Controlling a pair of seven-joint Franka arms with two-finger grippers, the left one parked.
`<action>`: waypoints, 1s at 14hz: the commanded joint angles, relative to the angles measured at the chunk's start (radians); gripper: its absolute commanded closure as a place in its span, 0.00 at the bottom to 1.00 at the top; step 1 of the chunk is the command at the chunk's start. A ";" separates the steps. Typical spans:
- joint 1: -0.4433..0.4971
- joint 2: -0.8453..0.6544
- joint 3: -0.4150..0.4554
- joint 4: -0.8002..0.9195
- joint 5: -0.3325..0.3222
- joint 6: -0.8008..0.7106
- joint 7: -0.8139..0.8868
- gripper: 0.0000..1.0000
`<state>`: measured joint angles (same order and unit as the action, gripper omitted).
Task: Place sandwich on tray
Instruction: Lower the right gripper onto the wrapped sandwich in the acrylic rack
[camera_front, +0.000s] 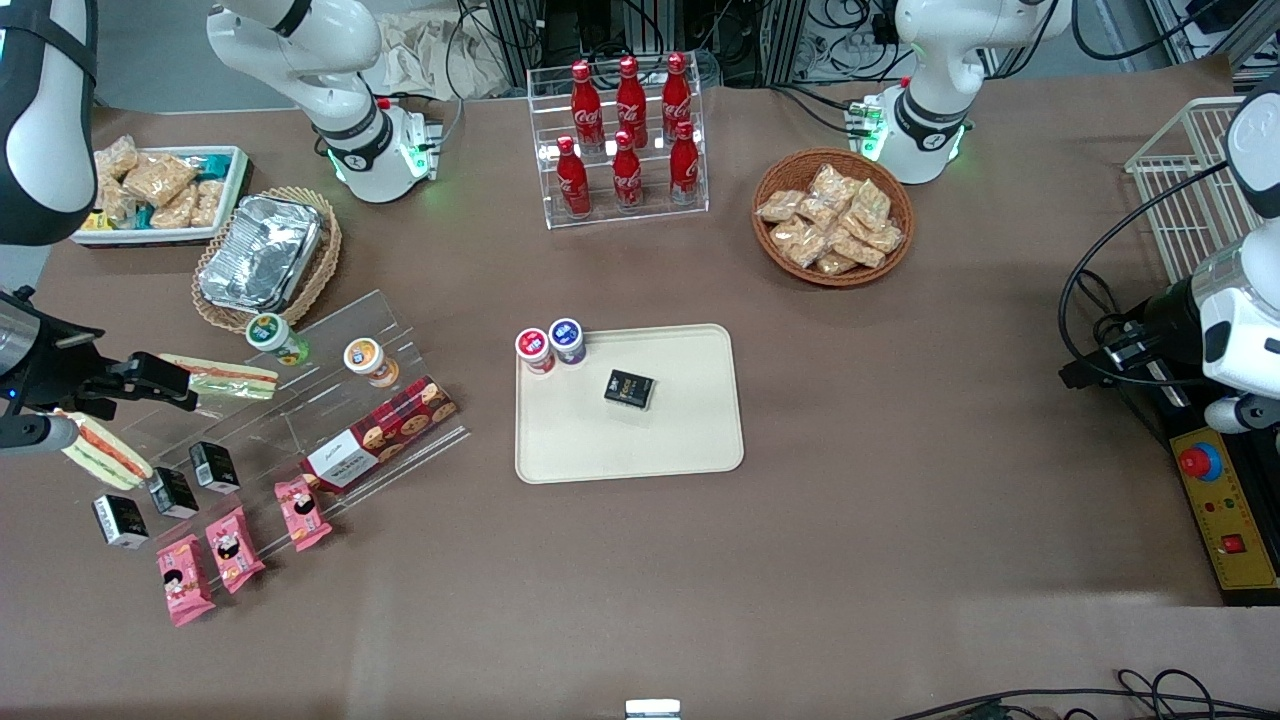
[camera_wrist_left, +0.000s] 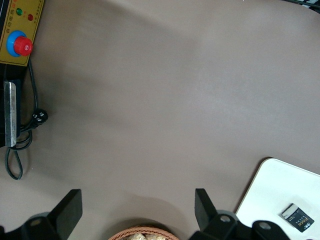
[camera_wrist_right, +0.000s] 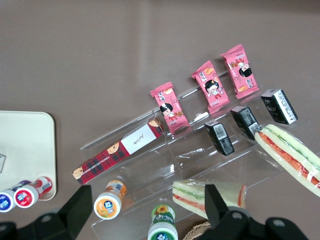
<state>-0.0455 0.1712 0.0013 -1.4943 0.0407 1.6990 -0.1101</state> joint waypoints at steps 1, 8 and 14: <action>0.003 -0.033 0.006 0.009 -0.028 -0.019 -0.011 0.00; -0.005 -0.032 0.003 -0.001 -0.028 -0.042 -0.011 0.00; -0.057 -0.035 0.002 -0.029 -0.033 -0.065 -0.025 0.00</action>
<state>-0.0647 0.1473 -0.0023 -1.5029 0.0281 1.6434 -0.1133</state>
